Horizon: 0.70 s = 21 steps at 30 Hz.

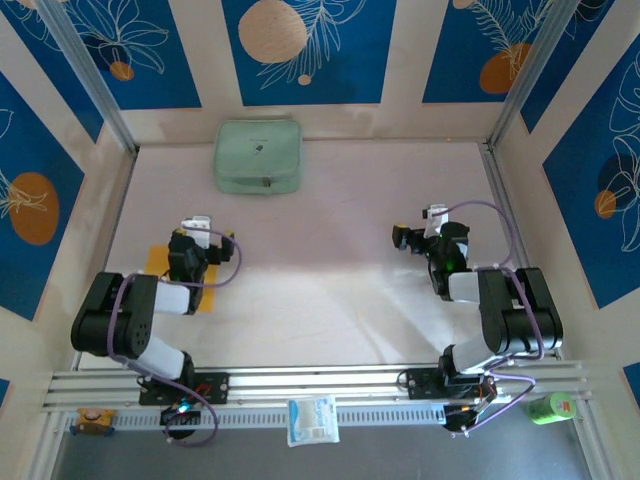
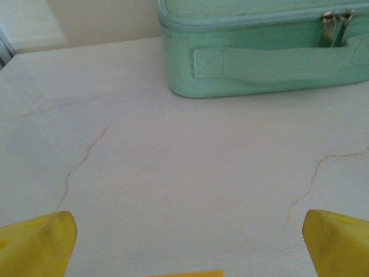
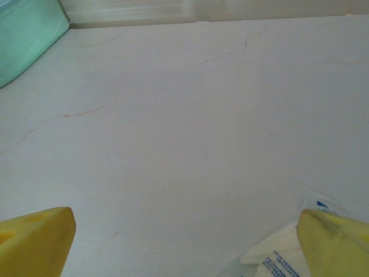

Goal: Fold a paper plane with a square sheet of paper (pick it up from the middle)
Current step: Move the square sheet of paper to the center of the table.

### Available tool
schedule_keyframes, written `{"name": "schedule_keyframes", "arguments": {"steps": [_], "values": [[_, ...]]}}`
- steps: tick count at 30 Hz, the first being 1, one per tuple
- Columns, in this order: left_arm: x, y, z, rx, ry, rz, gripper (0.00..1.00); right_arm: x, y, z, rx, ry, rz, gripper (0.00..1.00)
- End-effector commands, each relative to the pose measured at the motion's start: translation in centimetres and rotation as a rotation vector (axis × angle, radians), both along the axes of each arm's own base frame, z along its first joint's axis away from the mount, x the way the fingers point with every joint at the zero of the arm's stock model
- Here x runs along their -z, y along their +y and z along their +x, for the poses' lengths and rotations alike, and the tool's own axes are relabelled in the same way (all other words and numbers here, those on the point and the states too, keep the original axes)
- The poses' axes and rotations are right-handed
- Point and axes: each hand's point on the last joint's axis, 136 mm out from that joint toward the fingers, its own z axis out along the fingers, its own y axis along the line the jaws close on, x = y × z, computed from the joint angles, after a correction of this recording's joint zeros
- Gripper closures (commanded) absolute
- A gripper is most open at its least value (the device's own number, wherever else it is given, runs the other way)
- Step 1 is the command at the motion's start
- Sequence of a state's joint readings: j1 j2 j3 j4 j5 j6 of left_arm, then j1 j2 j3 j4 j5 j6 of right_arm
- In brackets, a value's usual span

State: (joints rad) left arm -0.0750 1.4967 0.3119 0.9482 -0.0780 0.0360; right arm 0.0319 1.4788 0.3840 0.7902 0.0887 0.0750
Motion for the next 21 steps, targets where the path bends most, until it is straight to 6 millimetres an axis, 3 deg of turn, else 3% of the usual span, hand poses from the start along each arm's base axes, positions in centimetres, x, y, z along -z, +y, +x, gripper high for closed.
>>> {"name": "schedule_keyframes", "arguments": {"steps": [1, 3, 6, 10, 15, 19, 21], "values": [[-2.7, 0.0, -0.2, -0.002, -0.036, 0.004, 0.00, -2.8, 0.9, -0.2, -0.051, -0.022, -0.003, 0.01], [-3.4, 0.8, -0.5, -0.056, -0.009, -0.010, 0.00, -3.4, 0.9, -0.4, -0.044, 0.022, 0.020, 0.01], [-3.7, 3.8, -1.4, -0.268, 0.098, -0.068, 0.00, -5.4, 1.6, -1.1, -0.051, 0.016, 0.061, 0.01], [-3.4, 6.4, -3.6, -0.502, 0.306, -0.123, 0.00, -7.9, 4.1, -2.6, -0.111, 0.104, 0.172, 0.01], [-1.2, 5.4, -5.0, -0.484, 0.426, -0.229, 0.00, -8.4, 4.3, -4.0, 0.064, 0.358, 0.526, 0.01], [1.2, 3.7, -5.7, -0.443, 0.526, -0.369, 0.00, -8.5, 7.7, -5.5, -0.108, 0.455, 0.740, 0.01], [2.0, 2.8, -5.6, -0.417, 0.576, -0.411, 0.00, -8.3, 9.2, -6.3, -0.164, 0.489, 0.754, 0.01]]}}
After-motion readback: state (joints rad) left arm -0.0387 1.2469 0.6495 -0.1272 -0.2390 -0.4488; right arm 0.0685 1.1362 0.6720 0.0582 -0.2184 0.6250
